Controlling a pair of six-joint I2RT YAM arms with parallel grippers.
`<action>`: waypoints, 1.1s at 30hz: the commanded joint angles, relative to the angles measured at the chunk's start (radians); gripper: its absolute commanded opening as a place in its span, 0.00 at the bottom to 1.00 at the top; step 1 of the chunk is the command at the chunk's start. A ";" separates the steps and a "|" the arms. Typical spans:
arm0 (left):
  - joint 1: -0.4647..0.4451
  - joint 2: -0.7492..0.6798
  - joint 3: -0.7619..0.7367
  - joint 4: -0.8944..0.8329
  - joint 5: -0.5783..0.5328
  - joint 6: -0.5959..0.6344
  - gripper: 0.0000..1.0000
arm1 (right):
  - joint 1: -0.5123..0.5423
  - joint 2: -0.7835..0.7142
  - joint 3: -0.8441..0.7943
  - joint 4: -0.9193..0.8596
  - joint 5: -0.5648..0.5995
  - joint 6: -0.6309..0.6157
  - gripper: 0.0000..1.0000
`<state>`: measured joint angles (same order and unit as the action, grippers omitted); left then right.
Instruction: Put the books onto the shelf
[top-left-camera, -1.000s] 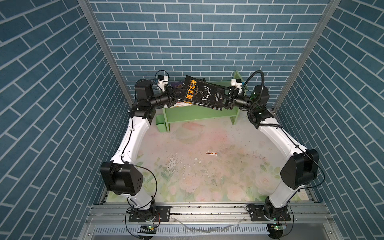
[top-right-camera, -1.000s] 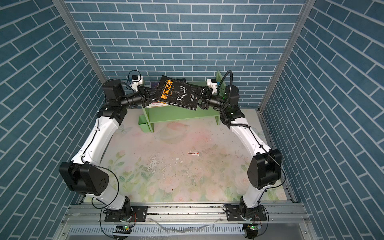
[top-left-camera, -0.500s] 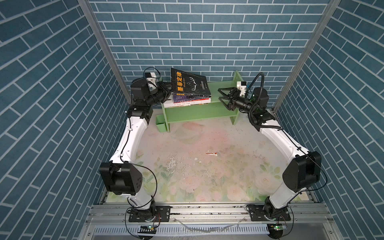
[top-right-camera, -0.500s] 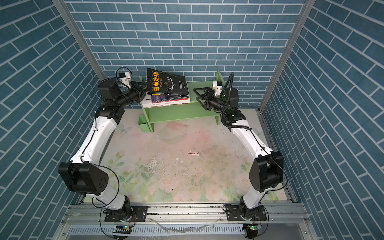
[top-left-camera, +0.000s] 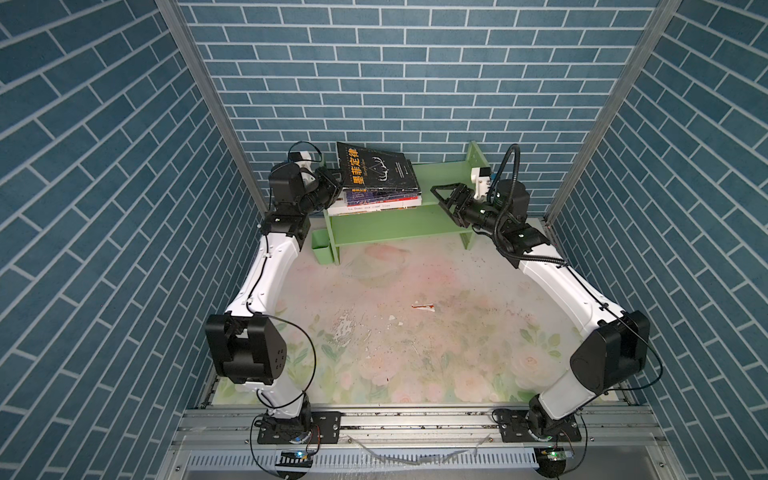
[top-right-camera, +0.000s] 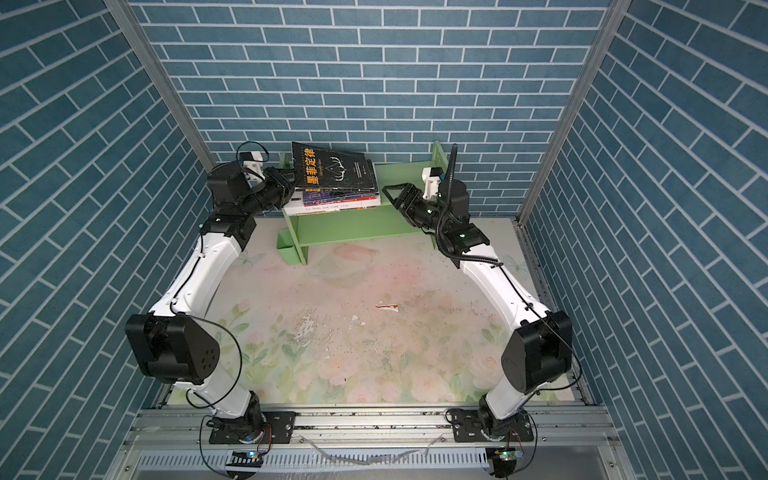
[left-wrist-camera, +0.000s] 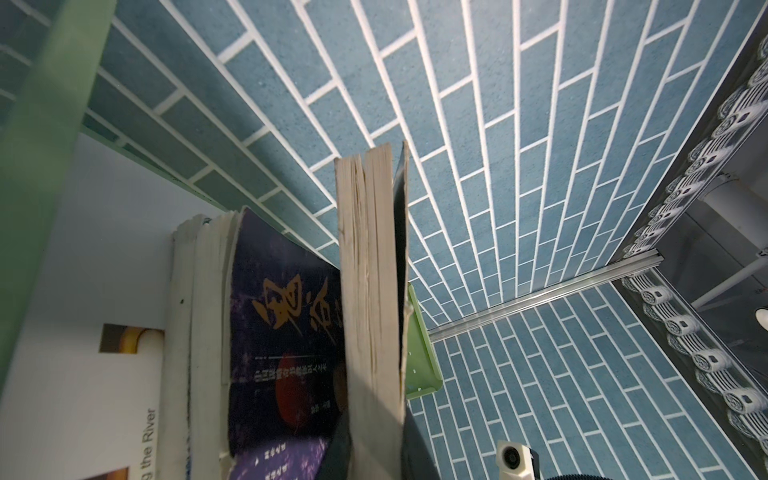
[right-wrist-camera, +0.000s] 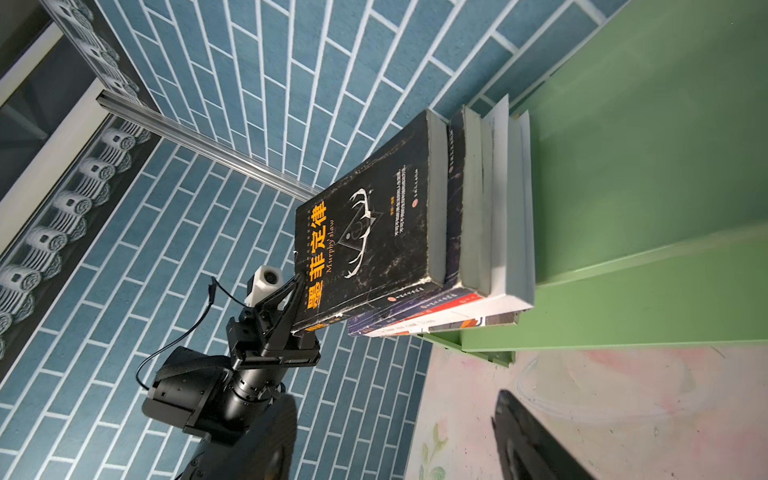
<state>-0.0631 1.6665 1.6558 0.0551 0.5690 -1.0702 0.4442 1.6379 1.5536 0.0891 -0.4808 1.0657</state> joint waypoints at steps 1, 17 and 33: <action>-0.001 0.008 0.019 0.106 0.004 -0.009 0.09 | 0.002 0.030 0.050 -0.005 0.009 -0.036 0.75; -0.009 0.004 -0.023 0.100 0.056 -0.026 0.09 | 0.008 0.125 0.170 0.018 0.023 -0.035 0.75; -0.035 -0.022 -0.086 0.131 -0.013 -0.067 0.17 | 0.037 0.201 0.247 0.009 0.007 -0.034 0.74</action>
<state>-0.0914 1.6794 1.5661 0.1345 0.5667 -1.1461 0.4789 1.8278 1.7687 0.0818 -0.4671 1.0645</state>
